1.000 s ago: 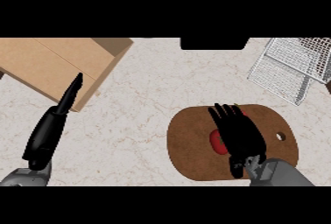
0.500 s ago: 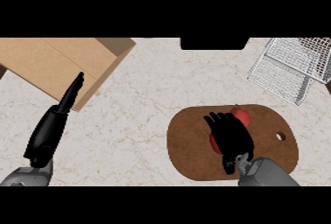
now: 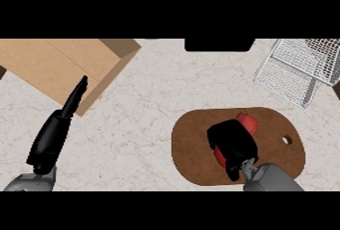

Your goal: Pick the tomato from the cutting board and place it in the tiered basket

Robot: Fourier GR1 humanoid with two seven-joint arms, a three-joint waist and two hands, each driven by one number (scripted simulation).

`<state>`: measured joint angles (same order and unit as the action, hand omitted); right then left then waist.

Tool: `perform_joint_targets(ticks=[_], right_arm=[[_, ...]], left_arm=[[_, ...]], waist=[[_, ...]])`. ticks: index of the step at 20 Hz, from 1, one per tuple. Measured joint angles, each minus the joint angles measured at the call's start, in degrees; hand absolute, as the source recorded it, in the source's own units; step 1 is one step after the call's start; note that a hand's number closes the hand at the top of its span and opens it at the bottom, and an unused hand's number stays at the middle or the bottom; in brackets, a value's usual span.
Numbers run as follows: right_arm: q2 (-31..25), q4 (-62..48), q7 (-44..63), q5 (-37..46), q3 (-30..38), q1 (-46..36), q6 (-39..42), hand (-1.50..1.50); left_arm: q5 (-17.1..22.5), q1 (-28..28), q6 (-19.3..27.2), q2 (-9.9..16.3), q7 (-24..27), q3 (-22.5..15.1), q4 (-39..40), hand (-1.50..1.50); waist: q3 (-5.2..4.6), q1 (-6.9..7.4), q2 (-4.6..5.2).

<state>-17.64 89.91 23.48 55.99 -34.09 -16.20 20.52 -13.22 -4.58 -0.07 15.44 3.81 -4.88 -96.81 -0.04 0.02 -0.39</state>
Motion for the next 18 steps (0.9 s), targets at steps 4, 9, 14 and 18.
perform_joint_targets(ticks=[4,9,14,18], right_arm=[[-0.11,2.62,-2.32,2.34,0.49,0.65,-2.15,1.5],[-5.58,5.52,-3.32,1.38,9.44,2.95,-5.32,1.5],[-15.37,-1.18,-1.84,-3.28,28.77,6.59,-9.55,1.5],[-22.77,-8.72,-6.25,-10.67,43.73,7.23,-11.57,1.5]], left_arm=[[0.16,0.13,-0.91,0.14,0.57,1.22,-0.07,0.0],[0.4,1.31,-1.05,0.47,-0.03,2.64,-1.22,0.0],[0.41,3.36,0.1,0.81,-0.4,4.42,-1.96,0.0],[0.77,3.74,-0.17,1.01,-0.77,4.74,-2.49,0.0]], waist=[[0.17,-0.04,0.04],[0.33,-1.46,0.03],[0.65,-5.38,0.29],[0.66,-5.4,0.35]])
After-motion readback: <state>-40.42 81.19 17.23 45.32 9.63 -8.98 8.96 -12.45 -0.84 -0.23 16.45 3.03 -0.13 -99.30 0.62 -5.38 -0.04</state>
